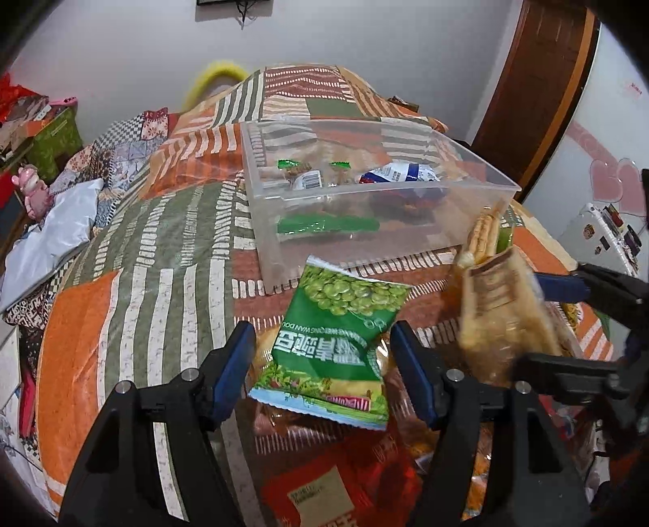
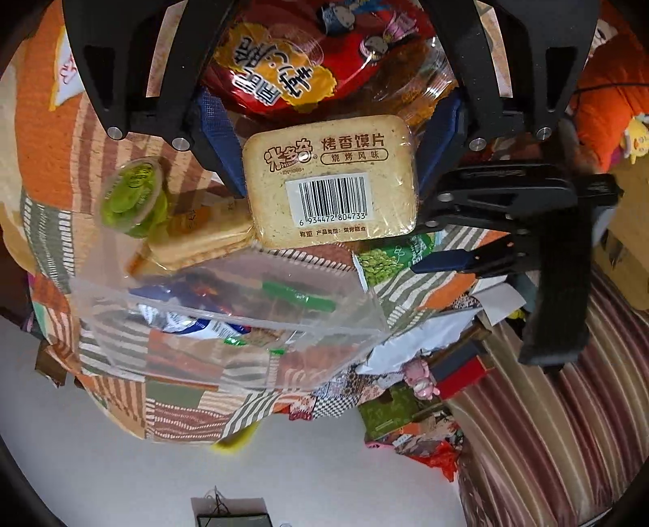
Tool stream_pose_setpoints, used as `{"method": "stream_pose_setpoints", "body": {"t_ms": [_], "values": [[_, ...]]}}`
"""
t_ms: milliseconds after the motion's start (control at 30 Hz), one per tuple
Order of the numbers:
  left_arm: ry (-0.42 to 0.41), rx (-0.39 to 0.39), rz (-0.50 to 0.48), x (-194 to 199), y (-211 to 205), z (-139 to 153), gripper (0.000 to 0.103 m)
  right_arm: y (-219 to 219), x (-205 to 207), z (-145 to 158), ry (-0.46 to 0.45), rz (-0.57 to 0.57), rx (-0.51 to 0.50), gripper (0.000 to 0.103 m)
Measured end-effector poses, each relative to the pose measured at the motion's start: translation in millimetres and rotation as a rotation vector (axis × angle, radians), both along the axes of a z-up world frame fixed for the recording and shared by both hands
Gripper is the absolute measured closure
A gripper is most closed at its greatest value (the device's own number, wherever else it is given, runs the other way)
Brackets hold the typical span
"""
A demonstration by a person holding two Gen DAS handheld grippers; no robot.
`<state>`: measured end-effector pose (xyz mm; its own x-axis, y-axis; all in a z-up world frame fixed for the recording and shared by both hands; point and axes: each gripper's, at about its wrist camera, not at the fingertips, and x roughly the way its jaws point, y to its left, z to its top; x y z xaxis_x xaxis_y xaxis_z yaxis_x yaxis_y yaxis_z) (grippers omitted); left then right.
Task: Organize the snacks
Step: 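Grasp the green pea bag with left tool while right tool grasps bread cake, then lower the pea bag and bread cake into the clear box, open both tools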
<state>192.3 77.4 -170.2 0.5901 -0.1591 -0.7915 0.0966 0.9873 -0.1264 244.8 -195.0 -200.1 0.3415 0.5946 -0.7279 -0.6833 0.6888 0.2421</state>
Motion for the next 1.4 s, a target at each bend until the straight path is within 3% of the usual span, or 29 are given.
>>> {"method": "stream_pose_setpoints", "body": {"t_ms": [100,167,400,867,1233,1367,1400], "values": [[-0.025,0.016,-0.001,-4.4,-1.6,0.7,0.042,-3.8,-0.3,5.3,-0.006,-0.011,0.016,0.026],[-0.037,0.029,-0.008,-7.7,-2.3,1.8,0.053,-6.0,-0.1,8.3,-0.009,-0.017,0.027,0.026],[-0.067,0.058,-0.014,-19.8,-6.6,9.6,0.054,-12.5,-5.1,21.6,-0.044,-0.045,0.051,0.026],[-0.214,-0.007,0.014,-45.3,-7.3,71.9,0.054,-28.1,-9.5,63.1,-0.146,-0.091,0.110,0.026],[-0.259,-0.035,0.026,-9.2,-10.3,94.7,0.054,-32.5,30.0,76.2,-0.200,-0.169,0.118,0.027],[-0.257,-0.038,0.022,10.4,-10.9,93.7,0.054,-26.7,52.6,70.1,-0.171,-0.169,0.114,0.046],[-0.254,-0.033,0.021,17.1,-11.4,91.4,0.054,-23.6,57.8,67.0,-0.170,-0.172,0.101,0.046]]}}
